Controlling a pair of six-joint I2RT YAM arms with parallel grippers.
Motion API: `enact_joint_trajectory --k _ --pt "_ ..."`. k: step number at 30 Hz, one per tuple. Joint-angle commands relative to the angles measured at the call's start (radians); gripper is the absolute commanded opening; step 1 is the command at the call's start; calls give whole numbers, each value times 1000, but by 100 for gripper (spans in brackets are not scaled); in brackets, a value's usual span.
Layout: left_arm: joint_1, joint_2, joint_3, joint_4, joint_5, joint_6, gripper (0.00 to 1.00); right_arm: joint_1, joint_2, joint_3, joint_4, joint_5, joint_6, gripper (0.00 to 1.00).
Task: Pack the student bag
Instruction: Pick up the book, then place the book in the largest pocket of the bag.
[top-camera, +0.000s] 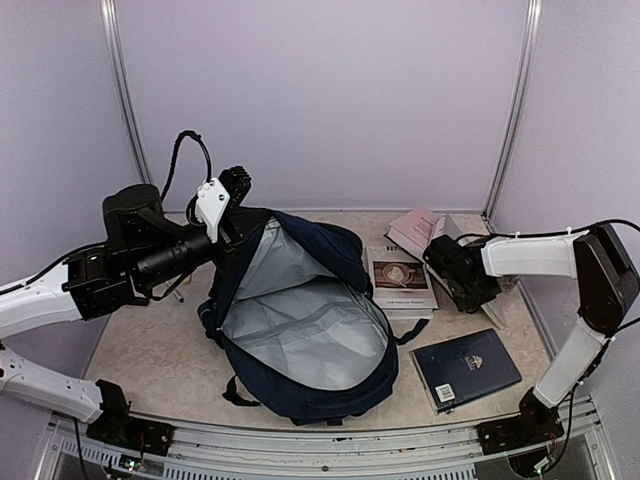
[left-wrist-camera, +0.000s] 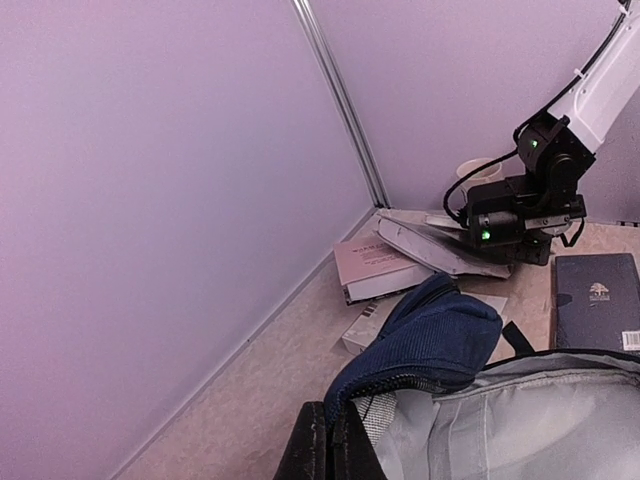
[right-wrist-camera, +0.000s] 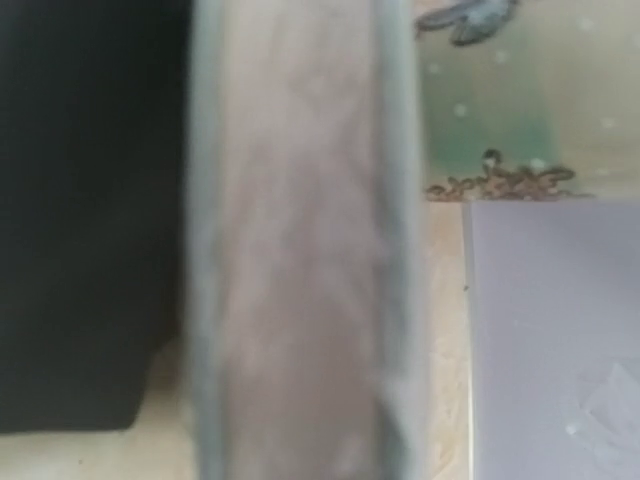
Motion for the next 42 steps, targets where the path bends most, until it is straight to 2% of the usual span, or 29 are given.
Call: enact_joint_trajectory --k 1,3,11,15,19,22,25,28,31,35,40,42 --pt "12 -16 -6 60 -25 -8 0 34 -35 48 -32 -83 44 7" --pt "13 -10 -6 61 -33 -9 0 58 -44 83 -75 -70 49 0" --pt "33 48 14 40 -90 -30 0 121 -99 322 -300 84 86 0" --pt "49 70 22 40 -115 -48 0 150 -206 387 -181 48 -88 0" --pt "73 99 35 45 -121 -61 0 157 -365 372 8 -179 -227 0" --pt "99 124 48 60 -120 -72 0 157 -497 313 167 -435 -277 0" --pt "139 164 72 74 -121 -86 0 156 -610 210 357 -829 -301 0" --pt "168 203 98 81 -122 -102 0 157 -640 160 471 -1250 -253 0" --pt "171 223 101 79 -123 -104 0 157 -663 102 595 -1531 -161 0" --pt "175 227 92 91 -116 -112 0 157 -702 9 690 -1726 -99 0" --pt "175 227 93 106 -74 -132 0 198 -648 -151 916 -1831 100 0" --pt "174 224 94 114 -61 -142 0 231 -606 -178 936 -1836 112 0"
